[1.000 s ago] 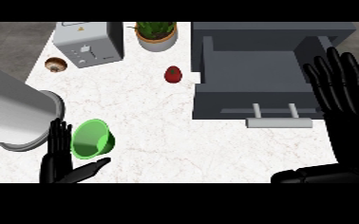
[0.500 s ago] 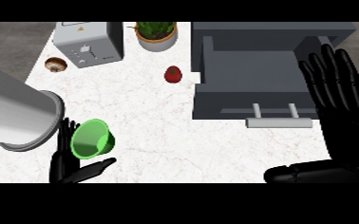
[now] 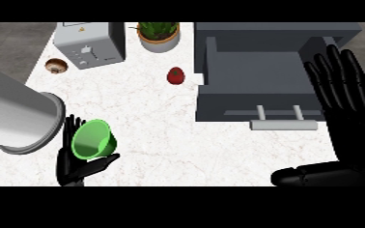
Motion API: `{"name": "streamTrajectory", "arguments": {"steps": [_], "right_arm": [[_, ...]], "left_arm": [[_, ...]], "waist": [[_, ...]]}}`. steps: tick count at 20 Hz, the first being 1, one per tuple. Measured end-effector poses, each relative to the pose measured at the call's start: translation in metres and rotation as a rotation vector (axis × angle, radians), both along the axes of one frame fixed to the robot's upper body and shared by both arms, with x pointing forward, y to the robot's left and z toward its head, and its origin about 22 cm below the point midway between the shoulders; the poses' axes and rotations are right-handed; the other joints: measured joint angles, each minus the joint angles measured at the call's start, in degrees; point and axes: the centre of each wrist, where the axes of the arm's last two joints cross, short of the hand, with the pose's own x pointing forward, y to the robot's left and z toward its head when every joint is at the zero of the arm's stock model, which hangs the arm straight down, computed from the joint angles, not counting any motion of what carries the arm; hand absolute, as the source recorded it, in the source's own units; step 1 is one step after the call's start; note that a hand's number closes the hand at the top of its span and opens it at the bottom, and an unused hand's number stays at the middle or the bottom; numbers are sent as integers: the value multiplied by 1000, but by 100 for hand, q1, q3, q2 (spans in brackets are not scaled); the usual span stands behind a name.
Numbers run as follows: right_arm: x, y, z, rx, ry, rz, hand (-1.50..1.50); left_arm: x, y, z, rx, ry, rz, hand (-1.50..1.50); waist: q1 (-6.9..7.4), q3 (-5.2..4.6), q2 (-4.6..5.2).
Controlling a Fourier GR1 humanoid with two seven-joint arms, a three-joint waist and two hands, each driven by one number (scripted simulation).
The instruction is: Pick up the cup, place it into the drawer and close the drawer
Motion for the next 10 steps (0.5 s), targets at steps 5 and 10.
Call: {"name": "streamTrajectory", "arguments": {"steps": [5, 10], "right_arm": [[3, 5, -3, 2, 0, 2, -150], [3, -4, 3, 8, 1, -7, -150]], "left_arm": [[1, 1, -4, -68, -18, -49, -150], [4, -6, -4, -127, -52, -100, 150]], "waist": [[1, 1, 0], [0, 1, -2]]}}
